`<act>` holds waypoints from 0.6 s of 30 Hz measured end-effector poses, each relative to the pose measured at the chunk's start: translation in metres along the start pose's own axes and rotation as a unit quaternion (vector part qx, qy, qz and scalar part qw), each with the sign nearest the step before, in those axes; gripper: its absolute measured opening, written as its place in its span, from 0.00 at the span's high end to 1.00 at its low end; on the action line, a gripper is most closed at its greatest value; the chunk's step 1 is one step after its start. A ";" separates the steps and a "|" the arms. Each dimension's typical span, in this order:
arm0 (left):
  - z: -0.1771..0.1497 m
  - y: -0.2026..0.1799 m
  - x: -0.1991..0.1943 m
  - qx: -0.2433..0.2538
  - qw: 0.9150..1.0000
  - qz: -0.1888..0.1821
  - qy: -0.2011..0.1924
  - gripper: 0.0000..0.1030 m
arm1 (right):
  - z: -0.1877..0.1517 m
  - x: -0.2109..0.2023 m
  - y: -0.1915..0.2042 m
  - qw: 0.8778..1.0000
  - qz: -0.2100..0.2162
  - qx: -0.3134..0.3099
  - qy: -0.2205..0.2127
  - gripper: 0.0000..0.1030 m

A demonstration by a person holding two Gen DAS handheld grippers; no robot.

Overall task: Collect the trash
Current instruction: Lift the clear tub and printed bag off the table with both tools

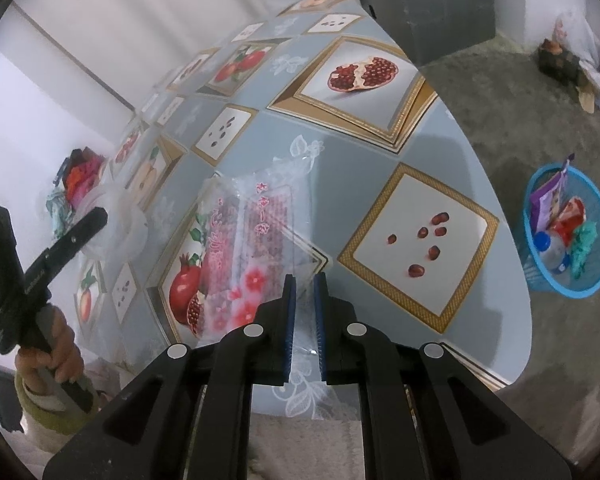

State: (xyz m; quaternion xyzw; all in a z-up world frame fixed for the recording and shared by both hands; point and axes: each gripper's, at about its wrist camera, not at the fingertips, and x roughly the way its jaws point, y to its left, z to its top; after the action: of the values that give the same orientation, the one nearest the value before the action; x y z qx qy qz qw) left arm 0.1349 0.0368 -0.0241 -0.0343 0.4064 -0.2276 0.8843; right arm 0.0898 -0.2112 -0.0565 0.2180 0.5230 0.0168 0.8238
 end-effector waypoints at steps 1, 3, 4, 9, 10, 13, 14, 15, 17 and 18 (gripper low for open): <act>-0.002 -0.003 -0.001 0.000 1.000 -0.001 0.003 0.60 | 0.000 0.000 0.000 1.000 0.000 -0.001 0.000 0.89; -0.006 -0.010 -0.002 0.010 1.000 0.002 0.007 0.69 | 0.000 -0.001 0.000 1.000 0.000 -0.003 -0.001 0.87; -0.008 -0.016 -0.002 0.021 1.000 0.013 0.009 0.72 | -0.001 -0.002 0.001 1.000 -0.001 -0.004 -0.003 0.84; -0.015 -0.040 0.002 0.069 0.997 0.034 0.017 0.90 | -0.004 -0.006 0.003 1.000 -0.012 -0.012 -0.005 0.78; -0.015 -0.042 0.003 0.074 0.997 0.035 0.018 0.90 | -0.006 -0.007 0.003 1.000 -0.015 -0.015 -0.005 0.76; -0.016 -0.051 0.006 0.083 0.996 0.025 0.020 0.92 | -0.010 -0.007 0.004 1.000 -0.015 -0.020 -0.007 0.75; -0.016 -0.053 0.007 0.085 0.996 0.023 0.021 0.93 | -0.011 -0.006 0.006 1.000 -0.017 -0.022 -0.010 0.74; -0.017 -0.055 0.007 0.086 0.996 0.022 0.022 0.93 | -0.012 -0.006 0.008 0.999 -0.019 -0.026 -0.012 0.74; -0.017 -0.058 0.009 0.088 0.996 0.020 0.024 0.94 | -0.015 -0.005 0.014 0.998 -0.030 -0.044 -0.017 0.74; -0.017 -0.059 0.010 0.089 0.996 0.019 0.024 0.94 | -0.017 -0.004 0.017 0.998 -0.036 -0.051 -0.019 0.74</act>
State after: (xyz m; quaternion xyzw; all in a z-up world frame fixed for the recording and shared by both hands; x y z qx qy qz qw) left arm 0.1060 -0.0183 -0.0277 0.0579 0.4065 -0.2463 0.8779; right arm 0.0768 -0.1915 -0.0523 0.1571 0.5130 0.0101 0.8439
